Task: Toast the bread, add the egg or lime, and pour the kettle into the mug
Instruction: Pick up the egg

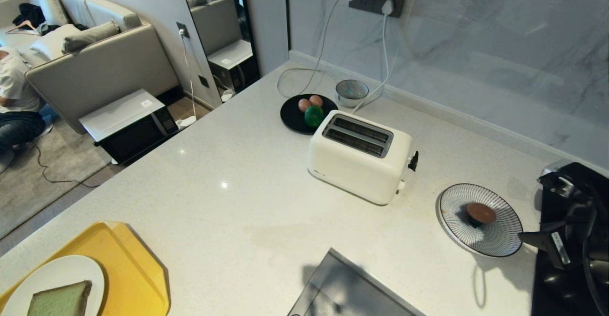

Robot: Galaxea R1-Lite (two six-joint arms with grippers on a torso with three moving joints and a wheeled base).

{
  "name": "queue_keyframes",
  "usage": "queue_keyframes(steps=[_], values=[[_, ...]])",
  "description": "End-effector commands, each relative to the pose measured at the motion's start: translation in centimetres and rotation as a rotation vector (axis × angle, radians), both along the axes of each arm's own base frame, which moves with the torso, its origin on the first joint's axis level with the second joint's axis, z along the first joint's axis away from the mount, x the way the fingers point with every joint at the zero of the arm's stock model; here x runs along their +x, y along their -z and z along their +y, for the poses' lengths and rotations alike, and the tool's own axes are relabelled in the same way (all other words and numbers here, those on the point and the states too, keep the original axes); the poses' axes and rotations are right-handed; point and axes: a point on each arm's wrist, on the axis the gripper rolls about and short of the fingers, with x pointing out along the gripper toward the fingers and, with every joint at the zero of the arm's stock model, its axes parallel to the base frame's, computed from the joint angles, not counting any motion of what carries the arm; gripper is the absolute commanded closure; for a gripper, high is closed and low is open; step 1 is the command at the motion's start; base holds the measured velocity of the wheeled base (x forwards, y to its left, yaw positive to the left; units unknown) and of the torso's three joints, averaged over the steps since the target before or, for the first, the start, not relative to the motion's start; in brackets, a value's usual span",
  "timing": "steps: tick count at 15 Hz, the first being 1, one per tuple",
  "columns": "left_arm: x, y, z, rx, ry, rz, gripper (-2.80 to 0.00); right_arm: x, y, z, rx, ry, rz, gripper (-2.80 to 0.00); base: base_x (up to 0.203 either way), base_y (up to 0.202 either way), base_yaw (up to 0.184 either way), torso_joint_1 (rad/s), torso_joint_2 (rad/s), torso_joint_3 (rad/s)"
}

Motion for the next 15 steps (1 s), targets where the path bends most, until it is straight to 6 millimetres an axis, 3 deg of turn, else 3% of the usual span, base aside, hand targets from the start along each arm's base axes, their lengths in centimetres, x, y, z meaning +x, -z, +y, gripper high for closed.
queue_keyframes(steps=[1, 5, 15], values=[[0.0, 0.0, 0.0, 0.0, 0.0, -0.001, 0.0, 2.9, 2.3, -1.1, -0.039, -0.028, 0.089, -2.8, 0.0, 0.0, 0.0, 0.0, 0.0, 0.0], [0.0, 0.0, 0.0, 0.0, 0.0, -0.001, 0.0, 5.9, 4.1, -3.3, -0.111, -0.095, 0.1, -2.8, 0.0, 0.0, 0.0, 0.0, 0.0, 0.0], [0.0, 0.0, 0.0, 0.0, 0.0, -0.001, 0.0, 11.5, 5.1, -4.1, -0.203, -0.282, 0.087, -2.8, 0.0, 0.0, 0.0, 0.0, 0.0, 0.0]])
